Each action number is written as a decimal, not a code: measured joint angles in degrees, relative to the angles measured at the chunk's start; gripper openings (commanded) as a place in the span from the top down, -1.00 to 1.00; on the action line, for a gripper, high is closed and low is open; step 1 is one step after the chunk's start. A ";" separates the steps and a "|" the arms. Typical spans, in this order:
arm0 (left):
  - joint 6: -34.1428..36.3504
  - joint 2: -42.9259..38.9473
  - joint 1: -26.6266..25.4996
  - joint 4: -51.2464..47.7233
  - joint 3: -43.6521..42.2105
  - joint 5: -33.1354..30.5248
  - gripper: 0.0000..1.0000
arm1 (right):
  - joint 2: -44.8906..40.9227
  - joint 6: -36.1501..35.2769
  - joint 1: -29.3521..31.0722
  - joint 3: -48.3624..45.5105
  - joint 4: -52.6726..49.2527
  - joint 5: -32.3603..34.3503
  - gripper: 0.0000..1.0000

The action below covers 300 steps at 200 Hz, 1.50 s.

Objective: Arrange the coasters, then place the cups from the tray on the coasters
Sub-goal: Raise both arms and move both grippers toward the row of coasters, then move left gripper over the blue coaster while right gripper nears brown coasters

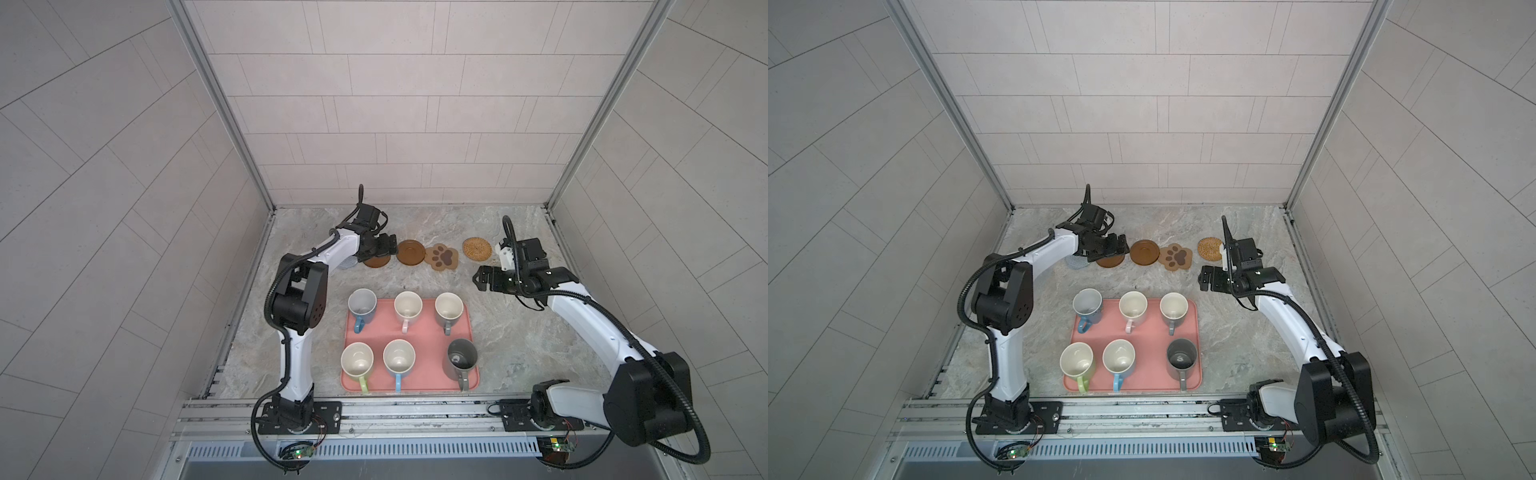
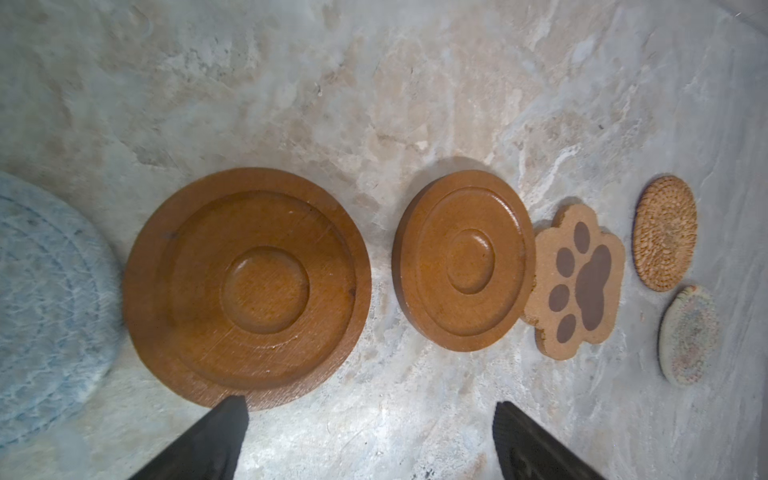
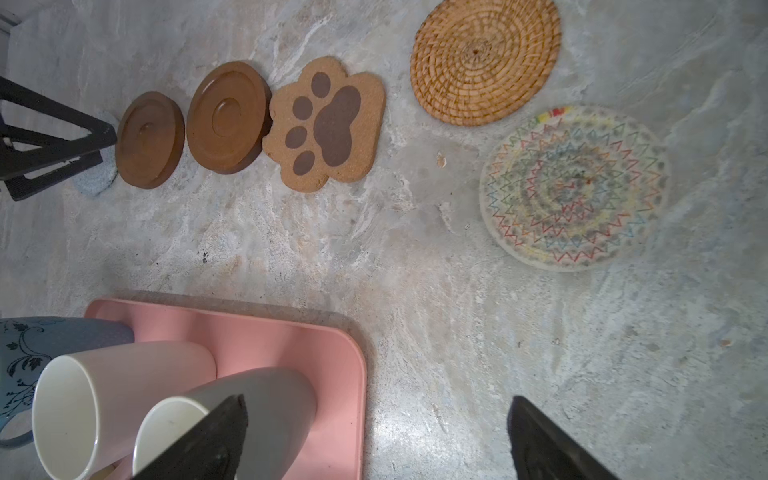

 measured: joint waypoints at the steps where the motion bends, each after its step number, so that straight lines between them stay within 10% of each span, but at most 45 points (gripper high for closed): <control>1: 0.00 0.04 0.00 -0.02 0.00 -0.02 -1.00 | 0.11 0.00 0.07 0.07 0.00 0.00 -0.99; 300: 0.81 14.12 0.24 -11.37 18.21 2.34 -1.00 | 16.46 4.33 1.97 18.84 -10.36 1.03 -0.99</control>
